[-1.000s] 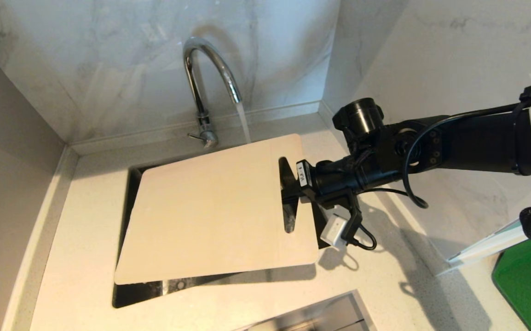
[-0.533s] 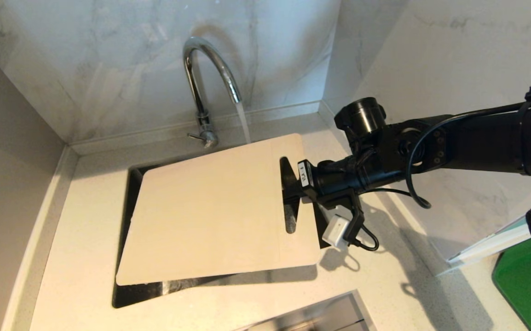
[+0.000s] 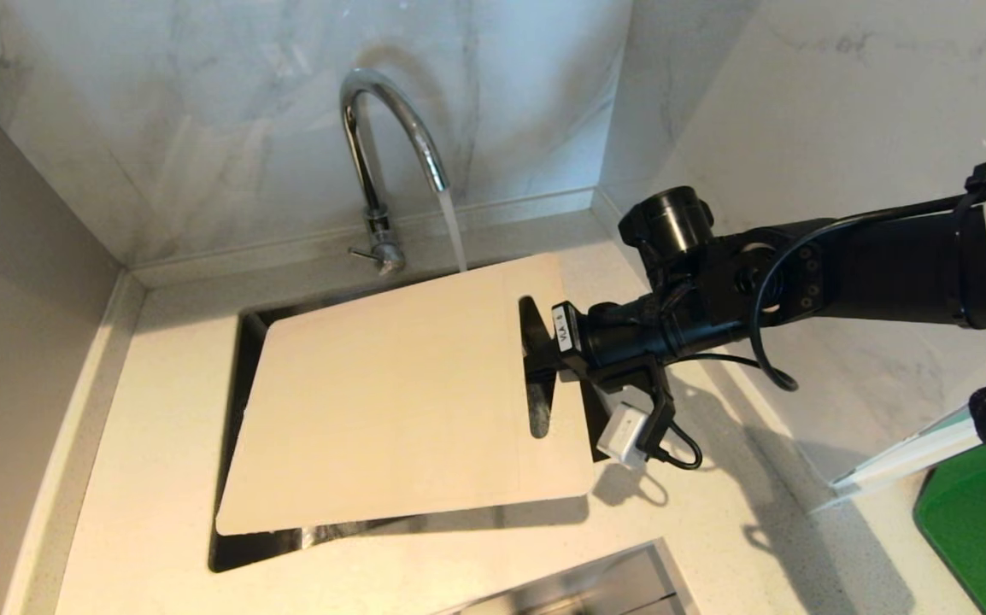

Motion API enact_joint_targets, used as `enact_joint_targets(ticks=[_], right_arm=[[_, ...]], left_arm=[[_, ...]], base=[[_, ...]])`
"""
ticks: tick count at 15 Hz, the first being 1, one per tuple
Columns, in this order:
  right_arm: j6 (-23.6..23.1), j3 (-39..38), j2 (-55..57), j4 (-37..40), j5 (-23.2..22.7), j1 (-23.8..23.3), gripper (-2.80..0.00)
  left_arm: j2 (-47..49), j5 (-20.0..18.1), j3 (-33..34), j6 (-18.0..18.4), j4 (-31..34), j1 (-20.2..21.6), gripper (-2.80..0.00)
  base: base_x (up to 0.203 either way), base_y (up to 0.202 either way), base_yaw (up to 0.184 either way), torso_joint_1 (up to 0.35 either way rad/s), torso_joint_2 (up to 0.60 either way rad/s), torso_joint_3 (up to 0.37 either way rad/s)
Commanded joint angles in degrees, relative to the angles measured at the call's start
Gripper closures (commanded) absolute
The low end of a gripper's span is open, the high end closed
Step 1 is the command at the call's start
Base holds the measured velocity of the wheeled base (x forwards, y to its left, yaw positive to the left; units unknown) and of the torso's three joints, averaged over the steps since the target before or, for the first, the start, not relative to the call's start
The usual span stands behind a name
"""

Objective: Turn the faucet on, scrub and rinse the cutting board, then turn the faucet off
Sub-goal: Scrub the cutting board underwater

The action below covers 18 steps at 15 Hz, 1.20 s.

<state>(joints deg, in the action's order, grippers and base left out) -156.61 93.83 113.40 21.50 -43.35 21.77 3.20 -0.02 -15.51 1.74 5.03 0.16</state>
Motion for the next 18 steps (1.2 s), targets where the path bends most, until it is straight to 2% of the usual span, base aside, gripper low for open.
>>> enact_joint_targets(ticks=[1, 6, 8, 9, 10, 11, 13, 14, 15, 16, 18], right_arm=[[-0.9, 0.2, 0.2, 0.1, -0.2, 0.0, 0.00], [-0.6, 0.7, 0.2, 0.1, -0.2, -0.1, 0.00], [-0.6, 0.8, 0.7, 0.1, -0.2, 0.0, 0.00], [-0.5, 1.0, 1.0, 0.1, -0.2, -0.1, 0.00], [-0.5, 1.4, 1.1, 0.2, -0.2, -0.1, 0.00], [-0.5, 1.4, 1.6, 0.2, -0.2, 0.0, 0.00], [-0.5, 1.4, 1.6, 0.2, -0.2, -0.1, 0.00], [-0.5, 1.4, 1.6, 0.2, -0.2, -0.1, 0.00], [-0.5, 1.4, 1.5, 0.2, -0.2, -0.1, 0.00], [-0.5, 1.4, 1.3, 0.2, -0.2, -0.1, 0.00], [-0.6, 1.1, 0.9, 0.3, -0.9, -0.4, 0.00]], left_arm=[[11.4, -1.5, -14.8, 0.8, 4.1, 0.2, 0.00], [37.6, -4.2, -43.8, 4.7, 13.6, 0.9, 0.00], [47.4, -4.5, -54.5, 5.0, 20.5, -0.2, 0.00], [51.4, -4.2, -58.2, 3.7, 24.0, -2.9, 0.00], [53.8, -3.1, -60.0, 1.0, 26.0, -8.0, 0.00], [56.2, -0.2, -61.2, -2.5, 27.3, -15.5, 0.00], [61.8, 9.8, -62.5, -10.3, 28.6, -31.0, 0.00], [65.3, 15.0, -63.0, -14.0, 29.2, -37.4, 0.00], [69.4, 19.5, -63.6, -17.3, 29.7, -42.1, 0.00], [72.7, 22.5, -64.2, -20.3, 30.1, -44.6, 0.00], [77.6, 24.7, -64.9, -23.3, 30.4, -44.2, 0.00]], base=[[0.000, 0.000, 0.000, 0.000, 0.00, 0.000], [0.000, 0.000, 0.000, 0.000, 0.00, 0.000], [0.000, 0.000, 0.000, 0.000, 0.00, 0.000], [0.000, 0.000, 0.000, 0.000, 0.00, 0.000], [0.000, 0.000, 0.000, 0.000, 0.00, 0.000], [0.000, 0.000, 0.000, 0.000, 0.00, 0.000], [0.000, 0.000, 0.000, 0.000, 0.00, 0.000], [0.000, 0.000, 0.000, 0.000, 0.00, 0.000], [0.000, 0.000, 0.000, 0.000, 0.00, 0.000], [0.000, 0.000, 0.000, 0.000, 0.00, 0.000], [0.000, 0.000, 0.000, 0.000, 0.00, 0.000]])
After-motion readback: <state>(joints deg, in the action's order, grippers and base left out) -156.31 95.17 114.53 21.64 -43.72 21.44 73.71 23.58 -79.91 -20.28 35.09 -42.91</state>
